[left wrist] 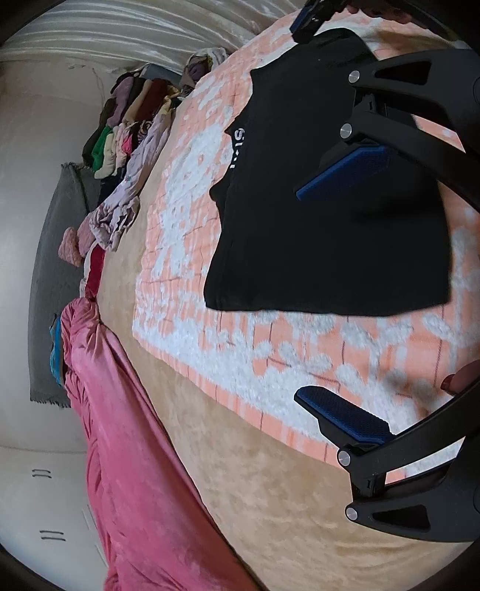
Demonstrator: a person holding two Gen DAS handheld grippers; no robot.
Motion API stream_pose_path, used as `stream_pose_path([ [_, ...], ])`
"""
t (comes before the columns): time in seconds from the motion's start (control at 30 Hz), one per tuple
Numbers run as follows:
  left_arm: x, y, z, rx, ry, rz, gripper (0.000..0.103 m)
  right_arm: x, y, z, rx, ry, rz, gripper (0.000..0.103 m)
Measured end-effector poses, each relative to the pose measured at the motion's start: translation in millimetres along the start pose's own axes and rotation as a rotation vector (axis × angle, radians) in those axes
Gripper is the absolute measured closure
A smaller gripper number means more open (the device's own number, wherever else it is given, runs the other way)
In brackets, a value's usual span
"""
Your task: Fold small clothes
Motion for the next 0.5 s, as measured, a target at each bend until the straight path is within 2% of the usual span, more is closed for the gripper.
stream_pose_path([
  [0.5,-42.0,-2.2,-1.7,-0.009,-0.080,0.053,0.010,-62.3,7.2,-9.7,-0.050,-0.116,0.096,0.012],
])
Point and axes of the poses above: each gripper's, at about its wrist camera, not at the fingertips, and y roughly the way its jaws point, x to its right, z to its top, the point moved 5 cm from there along y, roughly the way its jaws point, and after that the axes turned 14 degrees about z, right-handed, at the moved point
